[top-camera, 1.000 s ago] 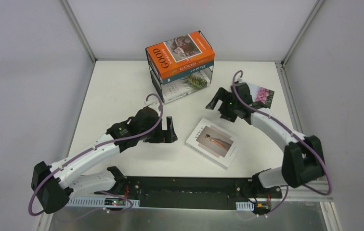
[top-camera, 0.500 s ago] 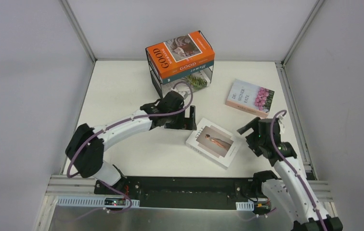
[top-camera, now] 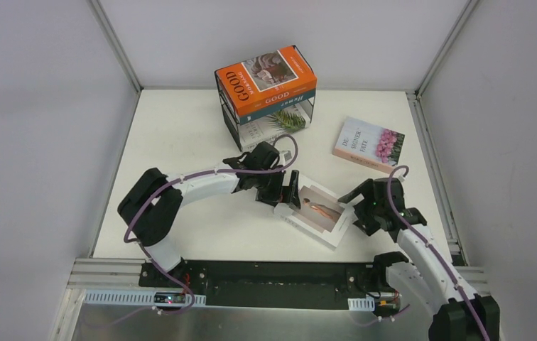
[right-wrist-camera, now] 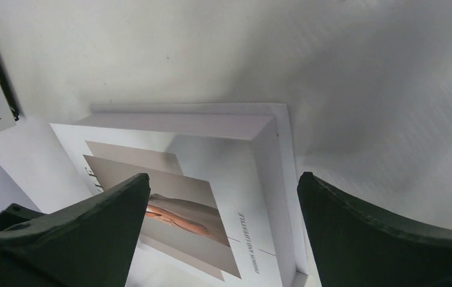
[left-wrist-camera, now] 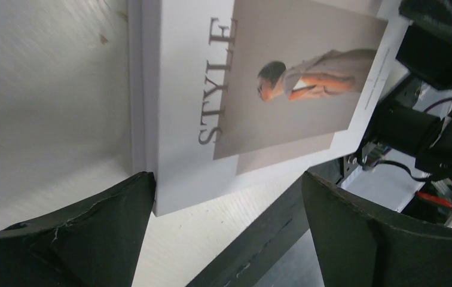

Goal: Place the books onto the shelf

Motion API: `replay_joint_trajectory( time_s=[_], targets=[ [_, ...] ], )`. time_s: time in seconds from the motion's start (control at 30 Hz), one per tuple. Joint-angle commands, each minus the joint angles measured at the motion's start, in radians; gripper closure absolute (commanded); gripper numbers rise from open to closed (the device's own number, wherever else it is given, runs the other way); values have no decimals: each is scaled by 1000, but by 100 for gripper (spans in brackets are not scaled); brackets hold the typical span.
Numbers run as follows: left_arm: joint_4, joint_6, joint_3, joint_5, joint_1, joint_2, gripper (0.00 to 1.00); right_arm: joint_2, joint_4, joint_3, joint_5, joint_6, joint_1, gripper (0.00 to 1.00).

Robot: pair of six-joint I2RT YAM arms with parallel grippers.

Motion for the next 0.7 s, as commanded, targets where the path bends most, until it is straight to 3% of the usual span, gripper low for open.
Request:
replay_joint_trajectory(
  time_s=[0.0, 0.3, 0.43, 0.53, 0.67],
  targets=[
    [56, -44, -65, 88, -54, -88, 4, 111, 166, 99, -52, -51, 4, 1],
    [64, -156, -211, 88, -168, -229, 5, 568, 306, 377, -182, -166, 1, 1],
    [-2, -157, -247, 67, -169, -338, 5, 729, 208, 549, -204, -245, -5, 1],
    [-131, -118, -220, -28, -166, -413, 3, 725, 104, 612, -62, -272, -17, 1],
    [-234, -135, -188, -180, -116, -477, 1, 530, 100, 522, 134, -257, -54, 1]
  ],
)
